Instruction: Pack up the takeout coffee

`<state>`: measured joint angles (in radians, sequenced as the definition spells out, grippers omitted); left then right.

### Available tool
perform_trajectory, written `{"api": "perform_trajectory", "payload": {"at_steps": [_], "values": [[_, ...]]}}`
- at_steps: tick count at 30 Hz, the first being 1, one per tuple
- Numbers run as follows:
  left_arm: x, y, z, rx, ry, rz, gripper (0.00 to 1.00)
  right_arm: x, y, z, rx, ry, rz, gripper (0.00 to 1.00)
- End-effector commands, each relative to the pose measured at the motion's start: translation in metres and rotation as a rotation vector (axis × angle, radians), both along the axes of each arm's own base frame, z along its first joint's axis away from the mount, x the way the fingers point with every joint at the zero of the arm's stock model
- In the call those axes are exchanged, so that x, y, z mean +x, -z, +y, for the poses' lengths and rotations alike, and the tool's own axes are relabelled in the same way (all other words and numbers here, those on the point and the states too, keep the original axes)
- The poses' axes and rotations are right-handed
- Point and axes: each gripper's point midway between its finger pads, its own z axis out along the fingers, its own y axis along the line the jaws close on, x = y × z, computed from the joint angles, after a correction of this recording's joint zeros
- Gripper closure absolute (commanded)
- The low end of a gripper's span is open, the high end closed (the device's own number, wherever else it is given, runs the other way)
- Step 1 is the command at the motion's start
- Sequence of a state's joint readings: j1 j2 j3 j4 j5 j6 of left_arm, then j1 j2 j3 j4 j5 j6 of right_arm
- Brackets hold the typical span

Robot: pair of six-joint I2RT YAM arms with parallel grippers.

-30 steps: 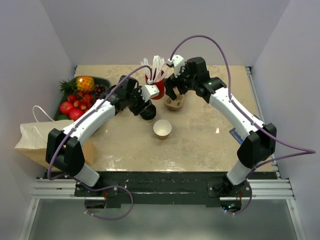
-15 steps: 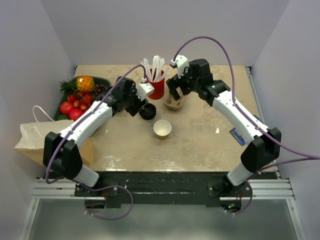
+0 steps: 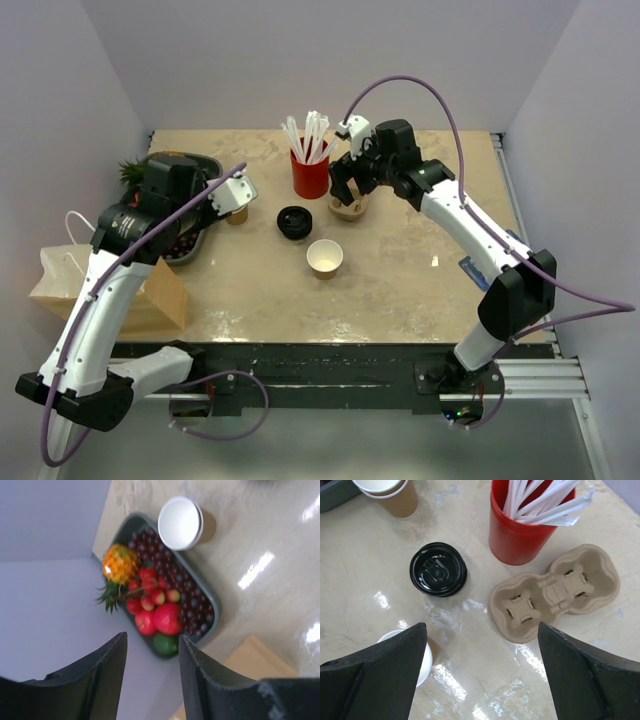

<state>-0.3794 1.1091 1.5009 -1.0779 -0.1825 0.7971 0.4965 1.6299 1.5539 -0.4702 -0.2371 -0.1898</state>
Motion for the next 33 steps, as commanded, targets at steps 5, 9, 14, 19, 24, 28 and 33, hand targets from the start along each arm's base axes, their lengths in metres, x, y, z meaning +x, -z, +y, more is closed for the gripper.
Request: {"api": "perform_trajectory", "payload": {"at_steps": [5,9,14,19,24,28,33], "values": [[-0.050,0.013,0.049,0.199,-0.075,0.117,0.50,-0.002,-0.003,0.025,0.122,-0.046,0.064,0.06],[-0.049,0.016,0.033,0.096,-0.081,0.144,0.51,-0.003,-0.006,0.026,0.129,-0.055,0.065,0.07],[-0.056,0.023,0.049,0.183,-0.088,0.141,0.51,-0.006,-0.005,0.020,0.115,-0.046,0.044,0.07],[-0.040,0.038,-0.011,-0.044,0.040,0.175,0.51,-0.019,0.013,0.016,0.075,-0.088,0.067,0.19],[-0.043,0.051,-0.038,-0.149,0.119,0.228,0.50,-0.076,0.038,0.020,-0.112,-0.469,0.036,0.32],[-0.050,0.075,-0.048,-0.195,0.158,0.260,0.50,-0.098,0.054,0.019,-0.189,-0.613,0.003,0.40],[-0.035,0.095,-0.075,-0.347,0.157,0.239,0.52,-0.100,0.058,0.021,-0.171,-0.582,0.035,0.46]]}}
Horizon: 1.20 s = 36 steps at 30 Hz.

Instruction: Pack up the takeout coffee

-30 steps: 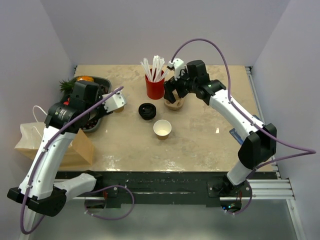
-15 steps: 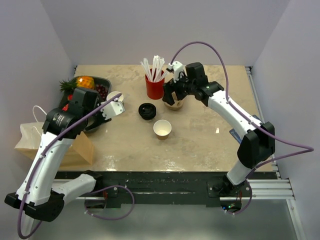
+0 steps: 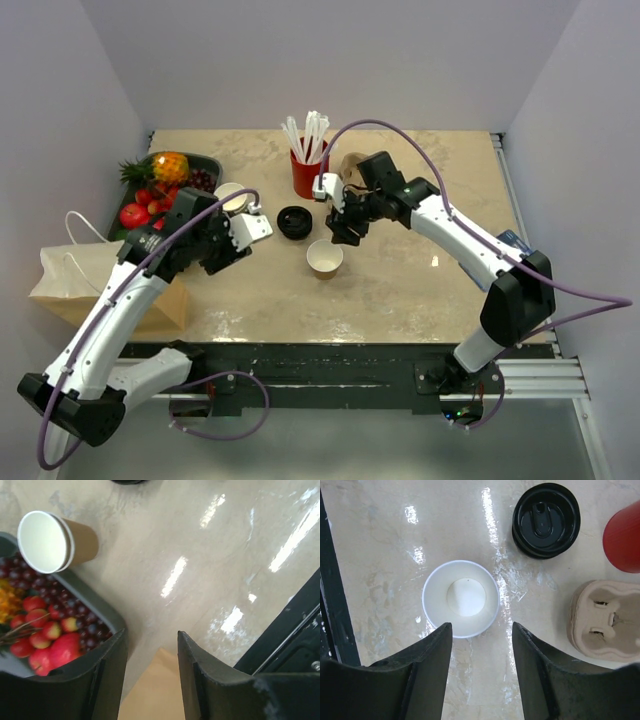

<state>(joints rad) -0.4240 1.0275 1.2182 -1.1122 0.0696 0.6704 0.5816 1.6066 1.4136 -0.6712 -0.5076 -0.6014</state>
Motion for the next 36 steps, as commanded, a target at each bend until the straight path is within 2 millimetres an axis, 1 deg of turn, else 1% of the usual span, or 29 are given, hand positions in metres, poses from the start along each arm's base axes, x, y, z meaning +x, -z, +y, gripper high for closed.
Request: {"api": "perform_trajectory", "payload": {"at_steps": [1,2,3,4,5,6,7,8,9,10,12,13,14,15,17,18,21,23,24,25,27,32,36], "values": [[0.022,0.009,-0.038,-0.203,-0.018,-0.031,0.53,-0.005,-0.012,-0.003,0.021,-0.039,-0.043,0.48],[0.024,0.013,-0.047,-0.242,-0.018,-0.006,0.53,-0.005,-0.015,-0.003,0.023,-0.035,-0.048,0.48],[0.033,0.013,-0.056,-0.269,-0.010,-0.021,0.56,-0.005,-0.018,-0.004,0.025,-0.027,-0.051,0.48],[0.040,0.023,-0.062,-0.270,-0.009,0.007,0.57,-0.005,-0.019,-0.006,0.015,-0.019,-0.047,0.49],[0.045,0.026,-0.068,-0.280,0.003,0.009,0.58,-0.004,-0.025,-0.007,0.014,-0.020,-0.059,0.50],[0.058,0.024,-0.075,-0.297,0.014,-0.026,0.60,-0.004,-0.028,-0.008,0.010,-0.020,-0.066,0.50],[0.068,0.033,-0.080,-0.287,0.021,-0.013,0.61,-0.004,-0.029,-0.012,-0.002,-0.010,-0.063,0.50],[0.076,0.035,-0.084,-0.286,0.033,-0.026,0.62,-0.003,-0.035,-0.012,0.007,0.000,-0.071,0.50],[0.089,0.031,-0.091,-0.303,0.052,-0.064,0.62,-0.003,-0.040,-0.014,0.021,0.026,-0.061,0.50],[0.097,0.038,-0.097,-0.299,0.069,-0.052,0.62,0.002,-0.045,-0.018,0.038,0.057,-0.061,0.50],[0.107,0.041,-0.111,-0.319,0.138,-0.061,0.62,0.003,-0.053,-0.023,0.076,0.115,-0.032,0.50],[0.114,0.051,-0.117,-0.316,0.151,-0.037,0.62,0.011,-0.056,-0.031,0.095,0.155,-0.030,0.50],[0.116,0.055,-0.123,-0.320,0.185,-0.031,0.62,0.011,-0.057,-0.034,0.109,0.171,-0.016,0.50],[0.122,0.068,-0.127,-0.313,0.201,-0.012,0.61,0.016,-0.060,-0.044,0.125,0.216,-0.007,0.50],[0.131,0.076,-0.132,-0.302,0.219,-0.018,0.61,0.022,-0.063,-0.053,0.130,0.255,-0.008,0.50],[0.137,0.087,-0.134,-0.293,0.221,-0.004,0.61,0.026,-0.065,-0.061,0.128,0.279,-0.014,0.50],[0.154,0.094,-0.141,-0.287,0.223,-0.010,0.59,0.033,-0.069,-0.072,0.111,0.311,-0.042,0.49],[0.159,0.096,-0.146,-0.299,0.227,-0.014,0.59,0.034,-0.070,-0.075,0.104,0.316,-0.046,0.49],[0.163,0.100,-0.148,-0.300,0.226,-0.015,0.59,0.035,-0.070,-0.075,0.104,0.319,-0.045,0.49],[0.165,0.098,-0.152,-0.306,0.232,-0.019,0.59,0.034,-0.069,-0.075,0.104,0.320,-0.040,0.49],[0.168,0.105,-0.154,-0.306,0.233,-0.004,0.59,0.034,-0.068,-0.075,0.104,0.325,-0.036,0.48],[0.163,0.118,-0.159,-0.302,0.247,0.035,0.60,0.037,-0.064,-0.077,0.089,0.336,-0.040,0.48],[0.158,0.121,-0.161,-0.307,0.254,0.062,0.60,0.039,-0.063,-0.077,0.085,0.337,-0.039,0.48]]}}
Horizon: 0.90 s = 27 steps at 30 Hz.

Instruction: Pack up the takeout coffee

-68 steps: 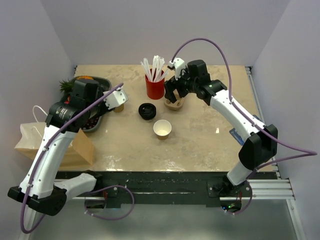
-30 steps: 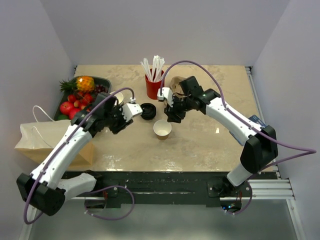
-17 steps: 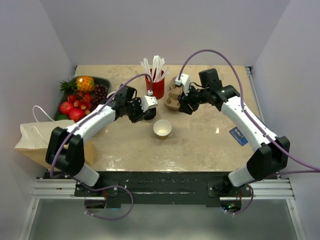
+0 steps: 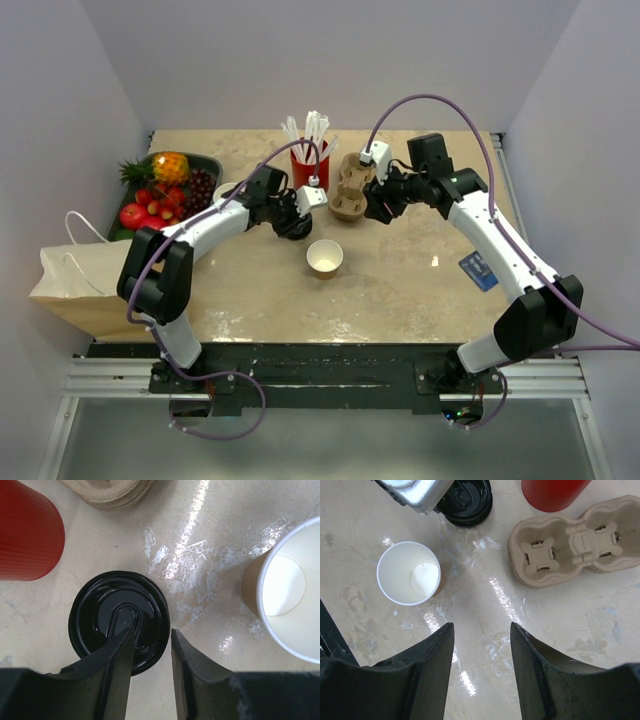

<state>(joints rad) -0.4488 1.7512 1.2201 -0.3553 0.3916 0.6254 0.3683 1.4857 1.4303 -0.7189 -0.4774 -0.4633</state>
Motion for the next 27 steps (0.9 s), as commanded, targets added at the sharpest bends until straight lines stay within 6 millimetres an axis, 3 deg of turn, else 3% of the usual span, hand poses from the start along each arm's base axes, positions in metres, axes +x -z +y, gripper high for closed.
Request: {"api": "perform_trajectory", "payload": {"at_steps": [1,14,27], "values": [[0.003,-0.014,-0.017,-0.051,0.060,-0.030,0.60,0.007,-0.018,0.001,0.013,0.017,-0.045,0.48],[0.005,0.001,-0.015,-0.014,0.029,0.002,0.66,0.011,-0.013,0.002,0.016,0.023,-0.039,0.47],[0.009,-0.004,-0.013,-0.003,0.024,-0.032,0.89,0.018,-0.012,0.005,0.025,0.032,-0.040,0.47]]}}
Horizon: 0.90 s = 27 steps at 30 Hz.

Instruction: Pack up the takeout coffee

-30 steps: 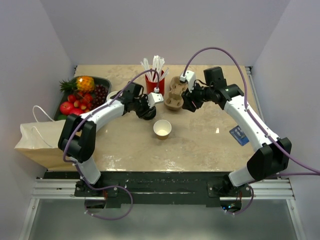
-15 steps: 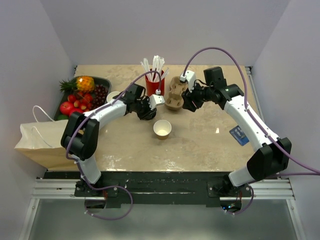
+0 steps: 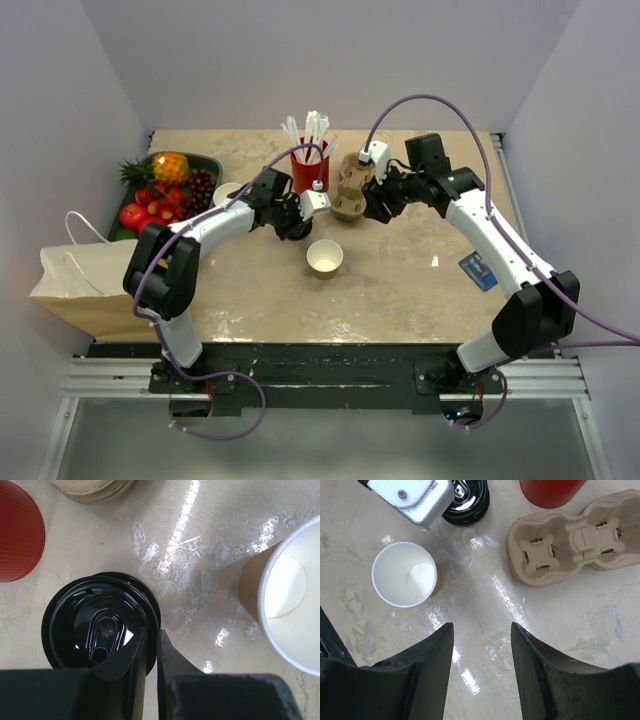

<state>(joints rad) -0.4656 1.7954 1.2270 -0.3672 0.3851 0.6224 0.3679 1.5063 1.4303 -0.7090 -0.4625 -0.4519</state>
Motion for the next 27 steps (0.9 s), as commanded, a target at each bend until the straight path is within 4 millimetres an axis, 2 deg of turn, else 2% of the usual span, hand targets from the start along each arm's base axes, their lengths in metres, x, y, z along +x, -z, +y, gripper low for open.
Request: {"api": "perform_trajectory", "payload": {"at_steps": [1,6,10,13,16,17,20,23,25,27], "values": [[0.014,-0.024,-0.008,-0.029,0.014,-0.081,0.89,0.013,-0.019,0.006,0.033,0.013,-0.054,0.47],[0.014,-0.036,-0.009,-0.040,0.017,-0.089,0.98,0.016,-0.020,0.007,0.038,0.017,-0.057,0.47],[0.017,-0.071,-0.015,-0.096,0.003,-0.124,1.00,0.017,-0.022,0.008,0.043,0.014,-0.061,0.47],[0.010,-0.101,-0.019,-0.165,-0.012,-0.125,1.00,0.017,-0.025,0.010,0.053,0.010,-0.062,0.47],[-0.006,-0.130,-0.021,-0.252,0.004,-0.096,1.00,0.016,-0.032,0.012,0.063,-0.013,-0.081,0.47],[-0.020,-0.139,-0.029,-0.308,0.063,-0.063,1.00,0.013,-0.035,0.014,0.069,-0.036,-0.083,0.47],[-0.051,-0.157,-0.033,-0.374,0.199,-0.021,1.00,0.011,-0.045,0.014,0.046,-0.106,-0.149,0.46],[-0.076,-0.161,-0.033,-0.388,0.308,0.027,1.00,-0.002,-0.063,0.022,0.054,-0.267,-0.266,0.47],[-0.083,-0.160,-0.031,-0.375,0.319,0.070,1.00,-0.006,-0.072,0.028,0.038,-0.326,-0.350,0.47],[-0.088,-0.158,-0.029,-0.364,0.354,0.099,1.00,-0.014,-0.071,0.039,-0.003,-0.414,-0.413,0.47]]}}
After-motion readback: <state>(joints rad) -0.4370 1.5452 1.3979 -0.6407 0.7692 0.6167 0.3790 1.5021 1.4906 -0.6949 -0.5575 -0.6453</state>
